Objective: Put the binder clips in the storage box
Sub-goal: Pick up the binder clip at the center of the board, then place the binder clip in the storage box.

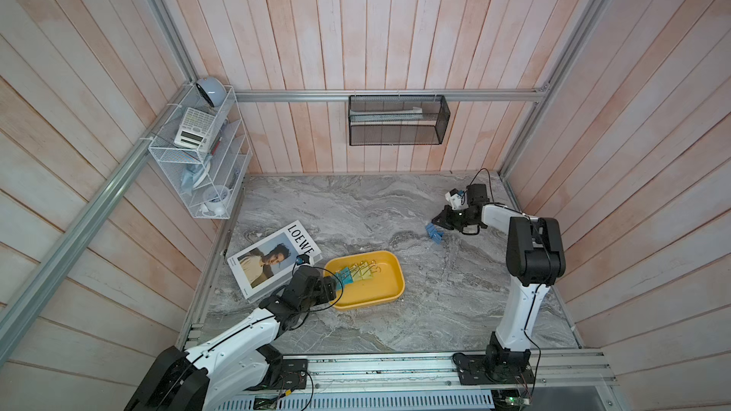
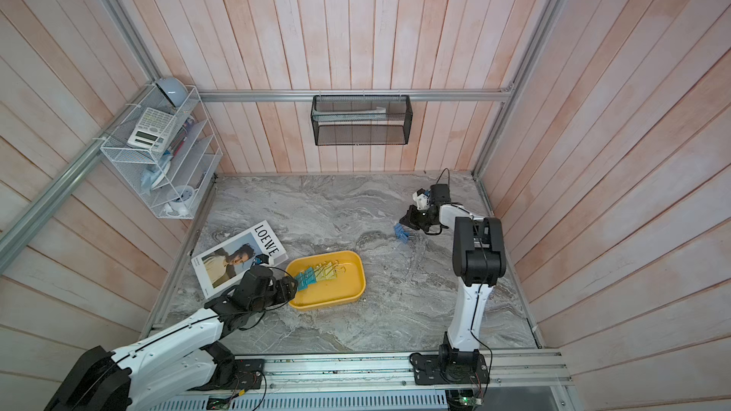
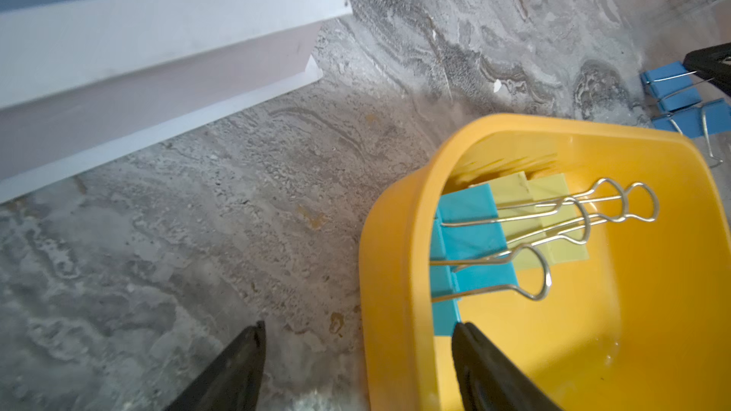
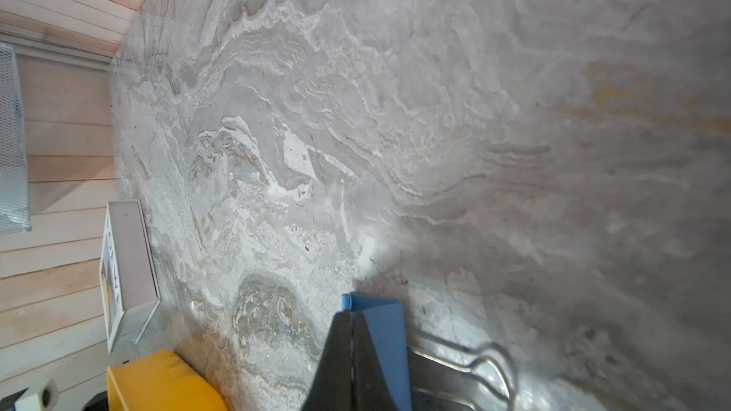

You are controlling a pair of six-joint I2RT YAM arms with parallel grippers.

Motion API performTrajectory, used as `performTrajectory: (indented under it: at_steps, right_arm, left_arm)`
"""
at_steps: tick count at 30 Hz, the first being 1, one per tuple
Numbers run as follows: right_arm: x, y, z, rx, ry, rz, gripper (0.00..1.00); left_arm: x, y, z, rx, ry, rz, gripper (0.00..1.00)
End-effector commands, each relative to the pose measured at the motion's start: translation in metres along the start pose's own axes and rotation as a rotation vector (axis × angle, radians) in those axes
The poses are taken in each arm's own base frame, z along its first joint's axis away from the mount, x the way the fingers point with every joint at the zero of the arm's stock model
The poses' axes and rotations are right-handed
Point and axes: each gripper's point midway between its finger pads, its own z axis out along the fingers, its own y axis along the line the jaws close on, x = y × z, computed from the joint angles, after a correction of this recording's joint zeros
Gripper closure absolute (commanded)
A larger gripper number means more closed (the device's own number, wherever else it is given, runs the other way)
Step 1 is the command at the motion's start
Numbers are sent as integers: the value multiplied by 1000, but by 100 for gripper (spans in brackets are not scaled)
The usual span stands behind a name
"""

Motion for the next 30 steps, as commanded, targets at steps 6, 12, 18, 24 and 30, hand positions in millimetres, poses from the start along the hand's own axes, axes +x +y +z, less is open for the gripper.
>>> performTrajectory:
  at_steps: [6,12,18,24,30]
  right_arm:
    - [-14,24,-29,-13,-65,-29,100]
    - [-33,78,-75,-75,-176,-75,100]
    - [35,153,-77,-53,-153,-194,100]
    - [126,194,-45,-17,-67,-247,100]
    - [168,201,-25,34,-9,-267,100]
  left_arm:
    - [-1,-1,1,9,-7,15,20]
    - [-2,-1,0,14,-12,14,20]
    - [-2,-3,0,23,-14,19,20]
    - [-2,-4,-3,38,-20,20,19]
    - [-3,-7,-6,56,-30,21,19]
